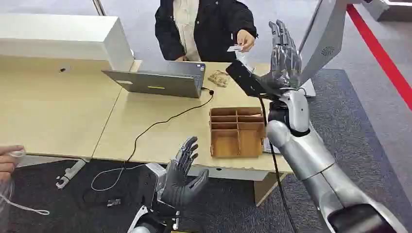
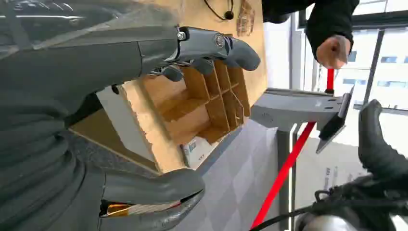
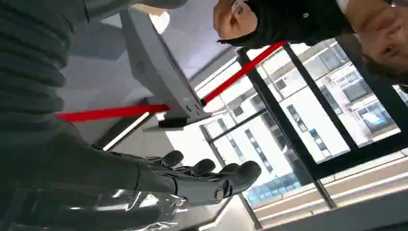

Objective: Pass the card to the sensor for recognition and then transmit it.

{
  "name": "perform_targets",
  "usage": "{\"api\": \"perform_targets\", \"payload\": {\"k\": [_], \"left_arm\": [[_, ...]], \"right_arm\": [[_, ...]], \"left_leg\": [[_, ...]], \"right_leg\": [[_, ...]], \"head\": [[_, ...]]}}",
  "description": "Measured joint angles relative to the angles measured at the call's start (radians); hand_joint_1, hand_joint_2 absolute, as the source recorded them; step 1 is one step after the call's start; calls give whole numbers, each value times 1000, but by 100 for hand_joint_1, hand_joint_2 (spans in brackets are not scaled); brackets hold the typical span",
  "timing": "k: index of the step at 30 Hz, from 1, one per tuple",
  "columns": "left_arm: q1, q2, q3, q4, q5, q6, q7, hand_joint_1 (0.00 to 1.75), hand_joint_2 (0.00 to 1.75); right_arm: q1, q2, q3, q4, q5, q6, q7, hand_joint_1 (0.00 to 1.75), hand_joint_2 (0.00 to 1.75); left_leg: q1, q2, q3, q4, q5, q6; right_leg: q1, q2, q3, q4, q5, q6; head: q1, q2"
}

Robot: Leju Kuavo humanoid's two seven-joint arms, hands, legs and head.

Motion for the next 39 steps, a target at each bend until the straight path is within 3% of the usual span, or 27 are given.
{"api": "perform_targets", "payload": {"k": [7, 13, 18, 23, 24, 25, 39], "left_arm": [[-5, -10, 6, 23, -6, -1, -3, 0, 175], [-1, -11, 11, 27, -21, 20, 1, 0, 175], [6, -8, 14, 26, -19, 60, 21, 0, 175], [12, -1, 14, 20, -14, 78, 27, 0, 175], [13, 0, 14, 20, -13, 79, 27, 0, 175], [13, 1, 14, 20, -12, 80, 27, 0, 175], [15, 5, 13, 17, 3, 101, 23, 0, 175]], "right_arm": [[-99, 39, 79, 232, 73, 26, 22, 0, 175], [-153, 66, 141, 384, 137, 56, 91, 0, 175], [-194, 80, 176, 492, 147, 56, 147, 0, 175], [-209, 80, 184, 543, 129, 34, 160, 0, 175], [-212, 79, 185, 552, 126, 32, 159, 16, 175], [-214, 79, 186, 560, 126, 29, 160, 175, 175], [-219, 81, 193, 606, 75, -22, 124, 175, 175]], "left_leg": [[0, 0, 0, 0, 0, 0], [0, 0, 0, 0, 0, 0], [0, 0, 1, 0, 0, 0], [0, 0, 1, 0, 0, 0], [0, 0, 1, 0, 0, 0], [0, 0, 1, 0, 0, 0], [0, 0, 1, 0, 0, 0]], "right_leg": [[1, 0, 0, 0, 0, 0], [0, 0, 0, 0, 0, 0], [0, 0, 0, 0, 0, 0], [0, 0, 0, 0, 0, 0], [0, 0, 0, 0, 0, 0], [0, 0, 0, 0, 0, 0], [0, 0, 0, 0, 0, 0]], "head": [[0, 0], [0, 0], [0, 0], [0, 0], [0, 0], [0, 0], [0, 0]]}}
